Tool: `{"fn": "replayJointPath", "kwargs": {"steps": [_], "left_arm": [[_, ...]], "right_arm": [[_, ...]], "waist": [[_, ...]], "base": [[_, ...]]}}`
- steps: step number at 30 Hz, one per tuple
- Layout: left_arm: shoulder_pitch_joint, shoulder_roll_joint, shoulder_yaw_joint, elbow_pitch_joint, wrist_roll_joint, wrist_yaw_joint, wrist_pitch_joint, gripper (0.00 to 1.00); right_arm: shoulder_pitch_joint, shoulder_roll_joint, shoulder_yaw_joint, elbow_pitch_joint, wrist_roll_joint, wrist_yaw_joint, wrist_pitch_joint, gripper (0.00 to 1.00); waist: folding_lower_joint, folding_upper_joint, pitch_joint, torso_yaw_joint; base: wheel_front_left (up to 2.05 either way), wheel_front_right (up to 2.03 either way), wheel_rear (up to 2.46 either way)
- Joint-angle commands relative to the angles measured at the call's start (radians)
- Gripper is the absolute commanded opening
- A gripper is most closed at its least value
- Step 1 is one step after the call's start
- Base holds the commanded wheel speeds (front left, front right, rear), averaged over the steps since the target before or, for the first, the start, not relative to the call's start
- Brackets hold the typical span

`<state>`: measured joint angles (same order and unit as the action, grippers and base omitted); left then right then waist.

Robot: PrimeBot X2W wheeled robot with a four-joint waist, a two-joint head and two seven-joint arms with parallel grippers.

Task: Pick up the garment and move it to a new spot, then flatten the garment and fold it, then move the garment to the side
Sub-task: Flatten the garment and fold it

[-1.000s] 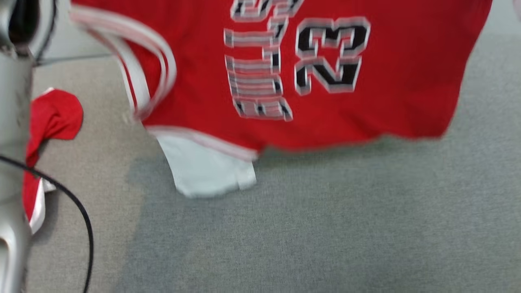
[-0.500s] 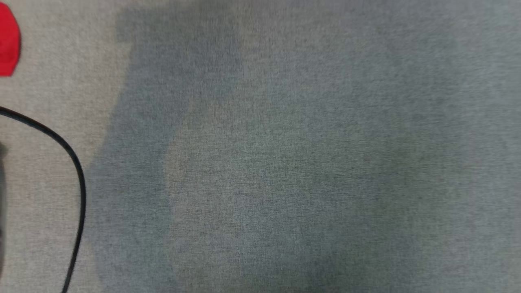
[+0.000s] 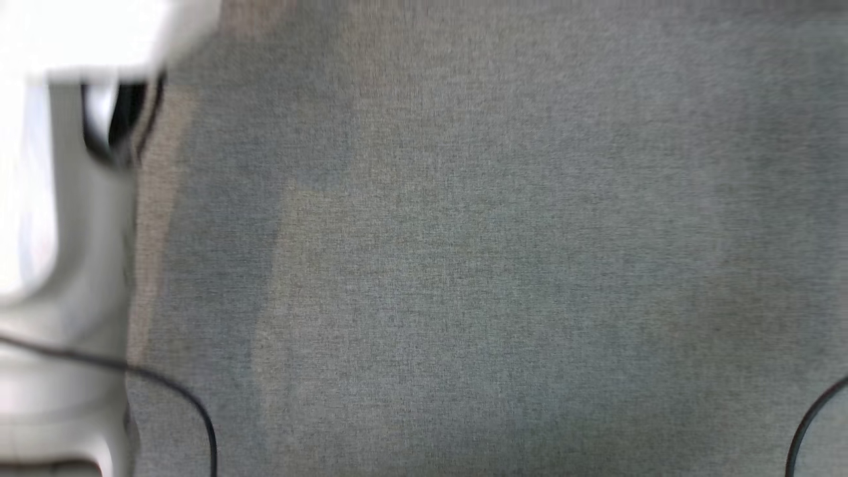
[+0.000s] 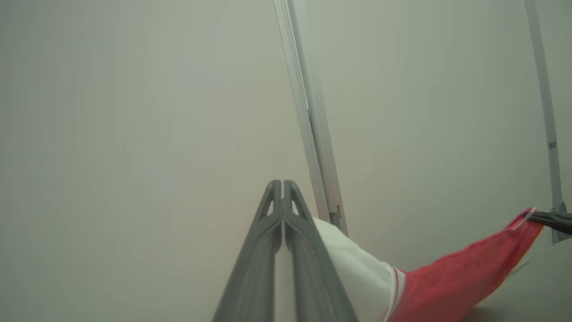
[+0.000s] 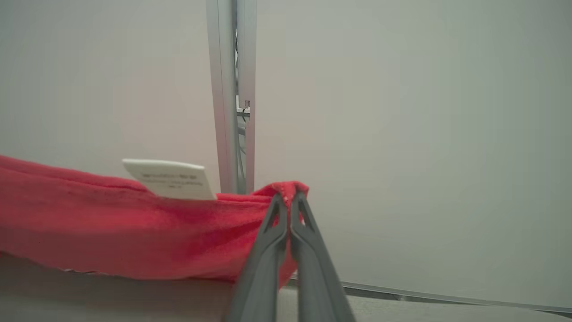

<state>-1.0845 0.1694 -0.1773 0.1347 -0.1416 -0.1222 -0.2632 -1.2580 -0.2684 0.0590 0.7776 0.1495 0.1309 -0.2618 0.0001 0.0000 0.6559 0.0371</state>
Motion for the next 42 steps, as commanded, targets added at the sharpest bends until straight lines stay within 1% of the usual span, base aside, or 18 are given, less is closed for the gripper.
{"fn": "replayJointPath", "kwargs": {"steps": [1, 6, 7, 8, 13, 17, 19, 25, 29, 34, 38, 42], "left_arm": [[0.065, 0.003, 0.020, -0.035, -0.013, -0.004, -0.001, 0.00], [0.360, -0.022, 0.103, -0.152, -0.067, -0.009, -0.001, 0.00], [0.462, -0.032, 0.121, -0.187, -0.067, -0.009, -0.001, 0.00], [0.513, -0.038, 0.128, -0.203, -0.068, -0.008, -0.001, 0.00], [0.739, -0.056, 0.148, -0.276, -0.056, -0.010, -0.001, 0.00], [0.887, -0.063, 0.135, -0.333, -0.021, -0.010, -0.001, 0.00], [0.958, -0.075, 0.141, -0.342, -0.023, -0.009, -0.001, 0.00], [1.111, -0.096, 0.129, -0.380, -0.008, -0.008, -0.001, 0.00], [1.190, -0.108, 0.152, -0.408, -0.043, 0.011, -0.001, 0.00], [1.275, -0.113, 0.140, -0.442, -0.044, 0.020, -0.001, 0.00], [1.305, -0.109, 0.106, -0.413, -0.046, 0.012, -0.001, 0.00], [1.240, -0.084, 0.067, -0.348, -0.034, 0.002, 0.001, 0.00]], "right_arm": [[0.049, -0.008, -0.003, -0.029, 0.013, 0.000, -0.005, 0.00], [0.255, -0.019, -0.021, -0.145, 0.063, 0.000, -0.005, 0.00], [0.349, -0.023, -0.040, -0.205, 0.072, 0.000, -0.005, 0.00], [0.401, -0.023, -0.045, -0.233, 0.075, 0.000, -0.005, 0.00], [0.614, -0.008, -0.063, -0.345, 0.089, 0.000, -0.005, 0.00], [0.747, 0.003, -0.065, -0.399, 0.087, 0.000, -0.005, 0.00], [0.807, 0.007, -0.065, -0.420, 0.089, 0.000, -0.005, 0.00], [0.990, 0.009, -0.091, -0.498, 0.068, 0.000, -0.005, 0.00], [1.098, 0.028, -0.112, -0.544, 0.067, 0.000, -0.003, 0.00], [1.200, 0.043, -0.134, -0.587, 0.071, 0.000, -0.003, 0.00], [1.234, 0.052, -0.145, -0.594, 0.067, 0.000, -0.003, 0.00], [1.200, 0.059, -0.149, -0.551, 0.046, 0.000, -0.003, 0.00]], "waist": [[-0.0001, 0.0000, -0.040, -0.007], [-0.0001, 0.0000, -0.130, -0.016], [-0.0001, 0.0000, -0.168, -0.012], [-0.0001, 0.0000, -0.188, -0.010], [-0.0001, 0.0000, -0.272, -0.019], [-0.0001, 0.0000, -0.335, -0.023], [-0.0001, 0.0000, -0.370, -0.020], [-0.0001, 0.0000, -0.448, 0.006], [-0.0001, 0.0000, -0.473, 0.011], [-0.0001, 0.0000, -0.497, 0.006], [-0.0001, 0.0000, -0.501, -0.003], [-0.0001, 0.0000, -0.482, -0.019]], "base": [[0.00, 0.00, 0.00], [0.00, 0.00, 0.00], [0.00, 0.00, 0.00], [0.00, 0.00, 0.00], [0.00, 0.00, 0.00], [0.00, 0.00, 0.00], [0.00, 0.00, 0.00], [0.00, 0.00, 0.00], [0.00, 0.00, 0.00], [0.00, 0.00, 0.00], [0.00, 0.00, 0.00], [0.00, 0.00, 0.00]]}}
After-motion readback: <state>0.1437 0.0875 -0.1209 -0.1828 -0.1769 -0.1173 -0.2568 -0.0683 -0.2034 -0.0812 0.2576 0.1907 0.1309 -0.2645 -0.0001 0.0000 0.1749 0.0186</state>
